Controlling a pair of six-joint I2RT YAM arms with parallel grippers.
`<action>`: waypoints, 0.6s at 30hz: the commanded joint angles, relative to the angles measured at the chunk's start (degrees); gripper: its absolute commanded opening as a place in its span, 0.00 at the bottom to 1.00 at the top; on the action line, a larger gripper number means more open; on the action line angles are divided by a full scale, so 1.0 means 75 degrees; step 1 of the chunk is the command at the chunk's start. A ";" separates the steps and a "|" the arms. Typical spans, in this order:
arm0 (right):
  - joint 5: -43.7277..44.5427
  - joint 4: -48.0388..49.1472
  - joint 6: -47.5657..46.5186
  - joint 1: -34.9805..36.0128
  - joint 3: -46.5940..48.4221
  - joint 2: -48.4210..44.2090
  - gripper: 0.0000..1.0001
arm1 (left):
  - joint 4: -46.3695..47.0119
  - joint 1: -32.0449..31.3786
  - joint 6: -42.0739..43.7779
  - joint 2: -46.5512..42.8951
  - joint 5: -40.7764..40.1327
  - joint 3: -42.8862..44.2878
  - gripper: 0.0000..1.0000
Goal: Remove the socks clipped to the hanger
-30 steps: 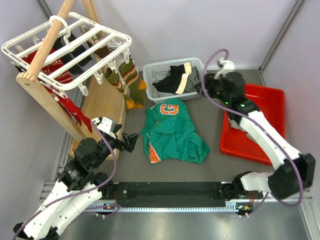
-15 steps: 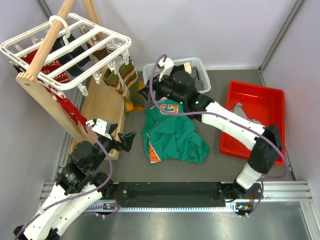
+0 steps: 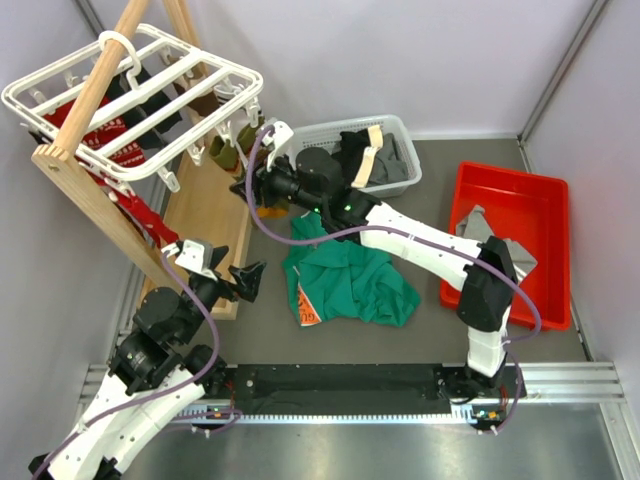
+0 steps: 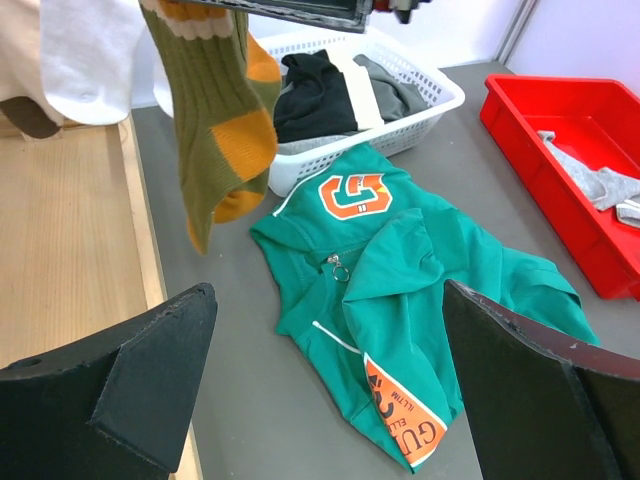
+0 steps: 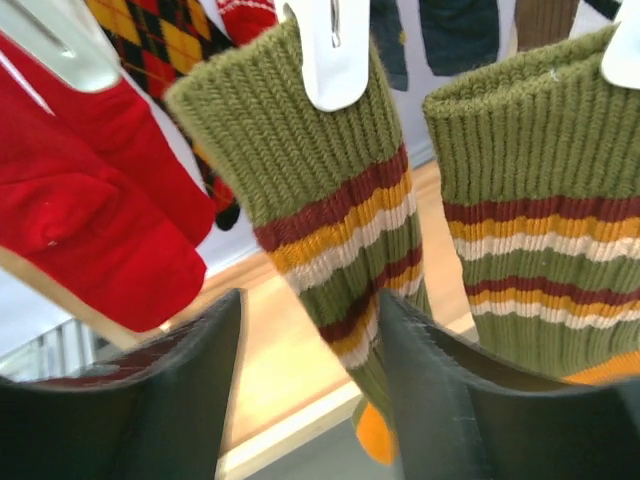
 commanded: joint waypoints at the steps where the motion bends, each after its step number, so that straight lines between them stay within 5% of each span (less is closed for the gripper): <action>1: 0.0416 -0.0078 -0.0077 0.0188 0.0672 0.0138 0.29 | 0.0309 -0.0014 0.0092 -0.0050 -0.0147 -0.0079 0.99; 4: 0.0510 -0.0184 0.0088 0.0188 0.0626 -0.0037 0.00 | 0.0297 -0.0014 0.0080 -0.0026 -0.0241 -0.0067 0.99; 18: -0.1071 -0.0126 0.1341 0.0188 0.0017 -0.1209 0.00 | 0.0718 -0.0025 0.0162 0.0348 -0.0827 0.0202 0.98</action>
